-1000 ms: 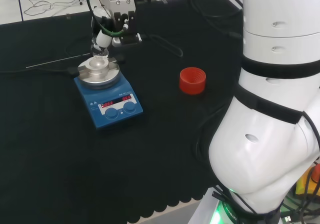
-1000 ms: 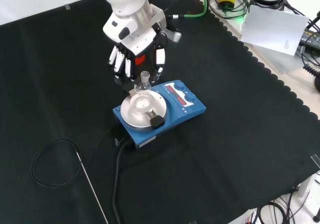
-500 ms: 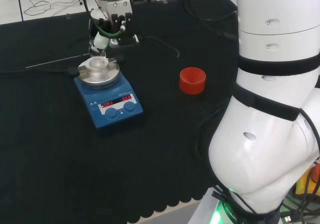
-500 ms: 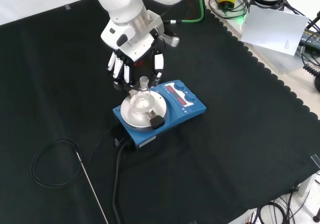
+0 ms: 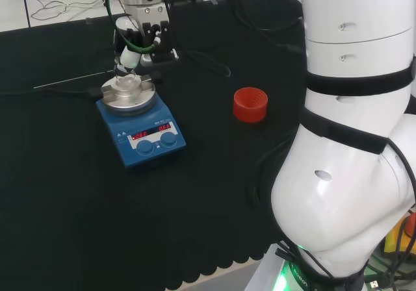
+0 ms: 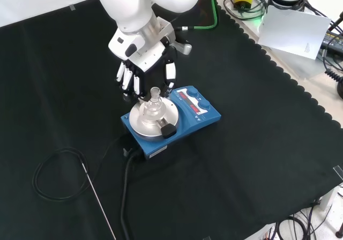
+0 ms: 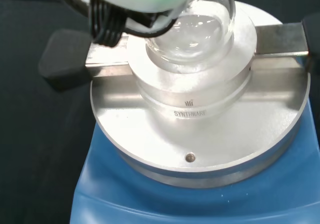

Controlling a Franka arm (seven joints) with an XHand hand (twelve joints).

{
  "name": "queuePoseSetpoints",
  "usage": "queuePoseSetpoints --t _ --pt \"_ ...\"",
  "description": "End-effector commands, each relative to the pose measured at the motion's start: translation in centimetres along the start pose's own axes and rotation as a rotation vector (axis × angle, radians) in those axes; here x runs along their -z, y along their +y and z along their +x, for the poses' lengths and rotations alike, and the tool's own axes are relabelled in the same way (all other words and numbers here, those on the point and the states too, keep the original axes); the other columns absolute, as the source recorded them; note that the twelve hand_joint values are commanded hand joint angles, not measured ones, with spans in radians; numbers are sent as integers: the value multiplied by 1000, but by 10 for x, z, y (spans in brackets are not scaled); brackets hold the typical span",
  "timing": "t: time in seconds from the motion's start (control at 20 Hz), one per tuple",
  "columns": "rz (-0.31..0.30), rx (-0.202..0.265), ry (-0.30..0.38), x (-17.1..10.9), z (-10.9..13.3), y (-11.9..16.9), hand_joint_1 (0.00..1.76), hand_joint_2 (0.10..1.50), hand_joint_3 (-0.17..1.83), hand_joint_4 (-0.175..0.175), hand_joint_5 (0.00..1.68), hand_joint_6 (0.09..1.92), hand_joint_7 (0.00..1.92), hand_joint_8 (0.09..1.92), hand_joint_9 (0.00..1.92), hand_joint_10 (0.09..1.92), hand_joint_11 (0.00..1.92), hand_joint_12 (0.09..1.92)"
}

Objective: Place the round-bottom flask on the heater.

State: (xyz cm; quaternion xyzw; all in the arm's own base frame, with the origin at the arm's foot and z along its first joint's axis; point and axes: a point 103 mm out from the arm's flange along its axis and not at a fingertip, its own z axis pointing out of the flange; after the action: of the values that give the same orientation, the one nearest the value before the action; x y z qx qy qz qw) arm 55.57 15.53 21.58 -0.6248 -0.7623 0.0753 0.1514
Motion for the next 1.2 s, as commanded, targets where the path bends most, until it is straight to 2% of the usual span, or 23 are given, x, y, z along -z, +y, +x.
queuePoseSetpoints --t 0.05,0.5,0.55,0.75,0.85,0.95,1.05,1.1,1.15,1.2 --pt "5 -2 2 -2 -1 2 1128 656 773 35 1157 932 504 686 788 551 549 1281" --pt "7 0 11 -5 -3 8 1127 656 774 35 1157 932 504 687 787 552 549 1281" --pt "10 0 16 -6 -3 9 1124 661 766 45 1152 935 502 688 786 553 548 1282" --pt "8 -2 22 -6 -5 8 1095 694 697 146 1143 913 481 699 769 565 544 1286" --pt "7 -4 23 -6 -6 7 1080 749 595 168 1126 896 467 710 754 579 535 1293" --pt "13 -6 20 -6 -6 6 1066 831 445 174 1103 881 453 721 738 596 525 1300" --pt "27 -10 19 -7 -6 4 1010 754 500 14 1014 813 441 715 723 602 515 1298" --pt "34 -11 17 -8 -6 4 993 707 564 -32 981 797 436 715 717 605 509 1300" --pt "37 -12 16 -9 -5 3 983 675 607 -56 946 784 427 714 711 606 504 1302" --pt "40 -12 15 -9 -5 3 978 653 638 -66 909 780 417 715 701 610 497 1305"
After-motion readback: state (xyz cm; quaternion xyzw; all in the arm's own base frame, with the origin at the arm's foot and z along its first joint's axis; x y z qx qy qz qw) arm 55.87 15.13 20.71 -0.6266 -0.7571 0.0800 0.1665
